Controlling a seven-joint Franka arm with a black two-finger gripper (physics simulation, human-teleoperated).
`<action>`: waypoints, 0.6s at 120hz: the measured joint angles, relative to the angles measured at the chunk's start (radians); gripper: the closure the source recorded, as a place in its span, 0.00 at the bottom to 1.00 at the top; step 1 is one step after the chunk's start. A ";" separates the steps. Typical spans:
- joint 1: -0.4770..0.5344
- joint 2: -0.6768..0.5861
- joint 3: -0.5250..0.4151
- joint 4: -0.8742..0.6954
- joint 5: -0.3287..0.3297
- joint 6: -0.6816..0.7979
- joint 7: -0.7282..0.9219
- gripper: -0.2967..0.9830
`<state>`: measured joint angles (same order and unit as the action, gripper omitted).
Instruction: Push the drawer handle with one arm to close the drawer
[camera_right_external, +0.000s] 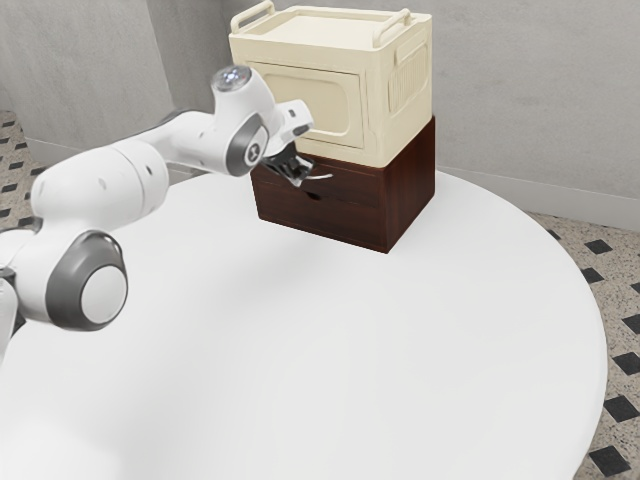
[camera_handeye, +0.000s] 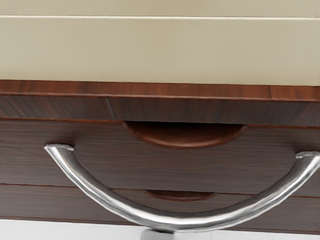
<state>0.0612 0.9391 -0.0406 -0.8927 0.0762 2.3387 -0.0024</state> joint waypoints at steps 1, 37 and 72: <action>0.000 0.000 0.000 0.000 0.000 0.000 0.000 0.85; -0.026 -0.320 0.006 -0.356 -0.043 -0.028 -0.010 0.84; -0.008 -0.859 -0.086 -0.921 -0.051 -0.258 -0.044 0.44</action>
<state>0.0531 0.0801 -0.1270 -1.8137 0.0252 2.0808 -0.0460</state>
